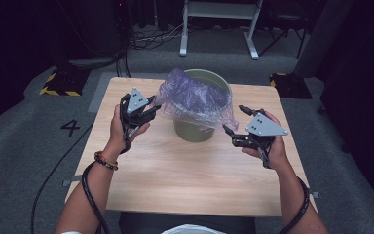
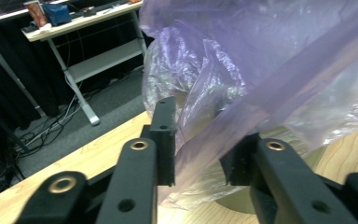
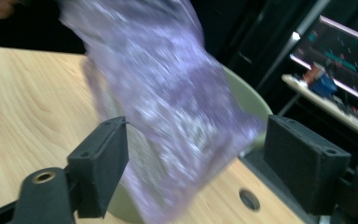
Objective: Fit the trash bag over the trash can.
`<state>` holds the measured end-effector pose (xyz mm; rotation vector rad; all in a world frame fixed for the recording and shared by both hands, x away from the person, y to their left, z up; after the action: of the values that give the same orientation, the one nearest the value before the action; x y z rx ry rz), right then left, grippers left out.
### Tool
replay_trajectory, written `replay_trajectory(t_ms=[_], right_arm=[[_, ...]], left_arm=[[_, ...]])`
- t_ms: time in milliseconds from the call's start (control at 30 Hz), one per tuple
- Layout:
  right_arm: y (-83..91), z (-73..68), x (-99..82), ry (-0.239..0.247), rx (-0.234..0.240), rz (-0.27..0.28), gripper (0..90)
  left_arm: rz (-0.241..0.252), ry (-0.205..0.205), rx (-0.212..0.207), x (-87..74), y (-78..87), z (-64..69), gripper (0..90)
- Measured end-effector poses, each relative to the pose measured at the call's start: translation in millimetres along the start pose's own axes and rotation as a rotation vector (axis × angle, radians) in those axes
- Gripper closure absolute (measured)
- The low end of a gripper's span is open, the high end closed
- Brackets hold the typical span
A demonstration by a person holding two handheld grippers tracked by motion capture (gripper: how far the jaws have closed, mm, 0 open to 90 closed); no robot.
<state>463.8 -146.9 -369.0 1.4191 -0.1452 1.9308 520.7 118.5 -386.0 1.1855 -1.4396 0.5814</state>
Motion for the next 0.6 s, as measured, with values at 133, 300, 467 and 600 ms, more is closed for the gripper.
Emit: replay_trajectory(t_ms=[133,300,467,600], right_arm=[[-1.3,-9.2,12.6,0.043,0.021,0.021,50.2],[-6.6,-4.6,14.4,0.013,0.042,0.023,80.3],[-13.9,4.0,10.0,-0.013,0.04,0.001,83.4],[-16.6,5.6,7.8,-0.021,0.042,-0.009,84.0]], left_arm=[[-0.009,-0.024,0.004,1.8,-3.5,1.0,76.5],[-0.02,-0.008,0.009,2.6,-10.5,-3.0,79.3],[-0.02,-0.006,0.006,4.1,-16.2,-5.6,83.0],[-0.034,-0.02,0.004,1.8,-21.7,-4.9,84.3]])
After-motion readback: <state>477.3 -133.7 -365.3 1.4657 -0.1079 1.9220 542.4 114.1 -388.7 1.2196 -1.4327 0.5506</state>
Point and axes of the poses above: each handheld gripper's, and its own axes: y roughly backward along the jaws, x roughly out of its top, z roughly to its right, the point moved 9 cm from there along -y, roughly forward along the jaws, and after that the axes turned 12 degrees about x, right-handed, at the moved point
